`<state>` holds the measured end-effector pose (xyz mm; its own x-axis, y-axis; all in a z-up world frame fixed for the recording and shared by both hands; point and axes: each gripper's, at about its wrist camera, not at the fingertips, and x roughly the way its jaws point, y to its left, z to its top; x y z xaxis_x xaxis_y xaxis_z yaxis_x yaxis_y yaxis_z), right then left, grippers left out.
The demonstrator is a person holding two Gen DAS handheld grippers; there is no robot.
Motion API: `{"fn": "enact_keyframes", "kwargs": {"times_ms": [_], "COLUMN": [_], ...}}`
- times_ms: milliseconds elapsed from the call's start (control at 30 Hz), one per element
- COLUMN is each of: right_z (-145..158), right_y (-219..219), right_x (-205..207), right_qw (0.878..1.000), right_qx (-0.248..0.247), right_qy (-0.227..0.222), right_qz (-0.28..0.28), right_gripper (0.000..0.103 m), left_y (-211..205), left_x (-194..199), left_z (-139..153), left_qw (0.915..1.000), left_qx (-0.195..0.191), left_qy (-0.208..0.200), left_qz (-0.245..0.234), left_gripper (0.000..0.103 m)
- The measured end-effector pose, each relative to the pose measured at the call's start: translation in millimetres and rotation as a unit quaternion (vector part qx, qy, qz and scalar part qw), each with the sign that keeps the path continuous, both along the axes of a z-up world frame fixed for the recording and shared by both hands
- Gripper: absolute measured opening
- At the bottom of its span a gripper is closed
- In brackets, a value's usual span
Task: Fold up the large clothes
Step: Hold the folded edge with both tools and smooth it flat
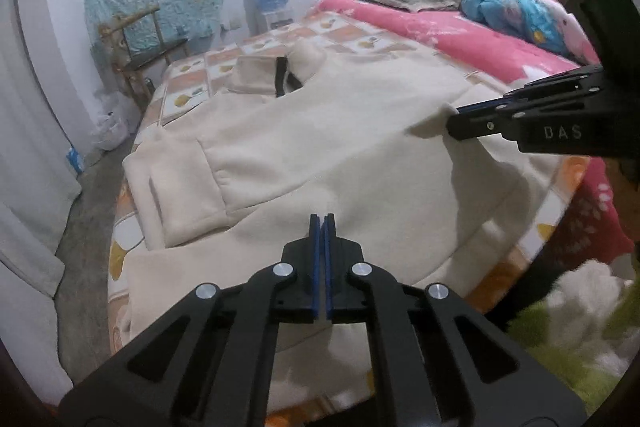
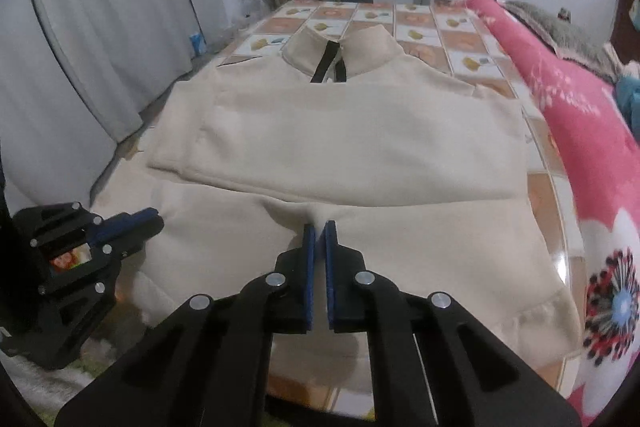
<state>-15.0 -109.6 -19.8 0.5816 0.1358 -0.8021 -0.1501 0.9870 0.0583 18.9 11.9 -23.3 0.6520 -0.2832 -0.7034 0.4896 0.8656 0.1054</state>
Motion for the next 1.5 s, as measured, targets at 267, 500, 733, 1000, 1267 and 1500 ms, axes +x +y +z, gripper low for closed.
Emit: {"fn": "enact_keyframes", "kwargs": {"times_ms": [267, 500, 733, 1000, 1267, 1500], "right_z": [-43.8, -42.3, -11.3, -29.0, -28.2, 0.1], "right_y": [-4.5, -31.8, -129.1, -143.9, -178.2, -164.2], "right_x": [29.9, 22.3, -11.0, 0.1, -4.1, -22.5], "right_qw": [0.999, 0.997, 0.984, 0.981, 0.959, 0.975], "right_qx": [0.012, 0.061, -0.008, -0.047, -0.054, 0.024], "right_qy": [0.028, 0.029, -0.019, 0.002, -0.038, -0.068], "right_qz": [-0.018, -0.025, -0.179, -0.186, -0.276, -0.210], "right_gripper": [0.005, 0.021, 0.038, 0.010, 0.001, 0.004], "left_y": [-15.5, -18.9, -16.9, -16.4, -13.2, -13.3], "left_x": [7.2, 2.5, 4.0, 4.7, 7.4, 8.0], "left_z": [-32.6, -40.5, -40.4, -40.4, -38.9, -39.0], "left_qw": [0.9984, 0.9969, 0.9972, 0.9975, 0.9986, 0.9987], "left_qx": [0.057, 0.078, 0.073, 0.070, 0.052, 0.051], "left_qy": [-0.008, -0.015, -0.011, -0.009, 0.004, 0.007], "left_qz": [0.001, 0.000, -0.005, -0.007, -0.006, -0.005], "left_gripper": [0.002, 0.003, 0.003, 0.003, 0.003, 0.003]}}
